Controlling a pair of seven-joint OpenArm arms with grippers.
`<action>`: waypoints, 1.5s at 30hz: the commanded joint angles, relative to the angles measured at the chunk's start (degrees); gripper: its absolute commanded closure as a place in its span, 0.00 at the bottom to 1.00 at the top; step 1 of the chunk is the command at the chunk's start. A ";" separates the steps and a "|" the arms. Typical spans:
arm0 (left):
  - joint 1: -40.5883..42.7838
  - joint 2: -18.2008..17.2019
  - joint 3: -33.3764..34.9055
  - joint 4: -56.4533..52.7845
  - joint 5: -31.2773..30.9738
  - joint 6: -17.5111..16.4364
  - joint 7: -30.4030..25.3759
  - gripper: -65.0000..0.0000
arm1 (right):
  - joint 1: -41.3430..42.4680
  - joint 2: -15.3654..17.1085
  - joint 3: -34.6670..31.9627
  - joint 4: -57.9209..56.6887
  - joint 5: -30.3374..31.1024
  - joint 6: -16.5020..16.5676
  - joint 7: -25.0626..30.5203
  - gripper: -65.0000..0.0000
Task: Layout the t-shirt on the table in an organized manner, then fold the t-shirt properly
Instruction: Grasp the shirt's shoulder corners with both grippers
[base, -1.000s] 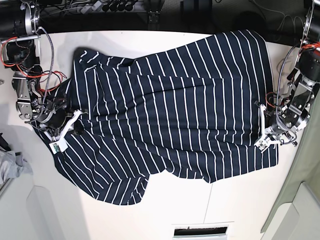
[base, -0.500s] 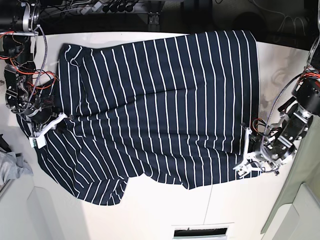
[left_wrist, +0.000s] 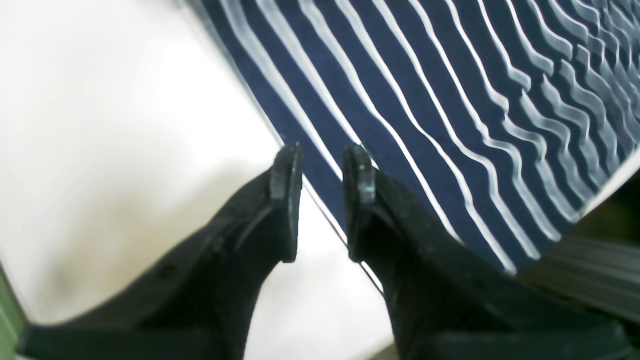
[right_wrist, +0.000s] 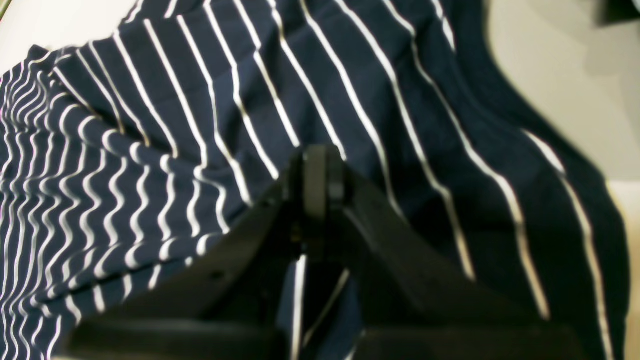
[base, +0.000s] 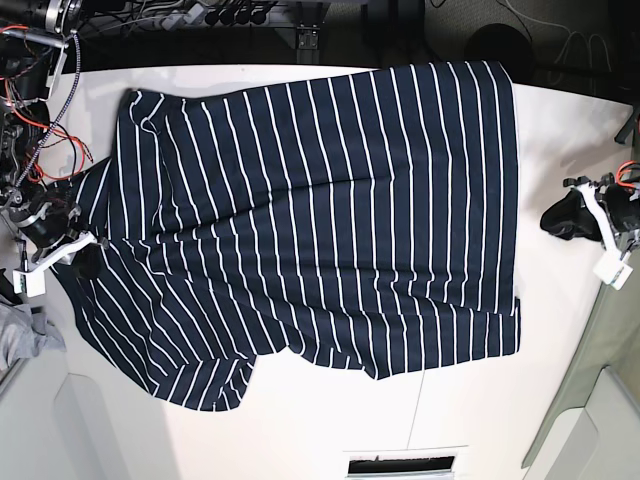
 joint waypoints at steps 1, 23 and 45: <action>2.62 -0.59 -3.10 0.57 -1.84 -0.47 0.33 0.74 | 0.00 1.11 0.39 1.60 0.87 0.39 1.16 1.00; 21.27 13.31 -17.57 14.16 -6.29 -0.47 3.28 0.74 | -6.38 1.07 0.39 7.04 4.35 0.42 -2.08 1.00; -6.95 16.22 11.43 -15.56 32.41 0.98 -19.28 0.94 | -8.92 -5.73 -3.50 2.60 0.33 0.39 -0.48 1.00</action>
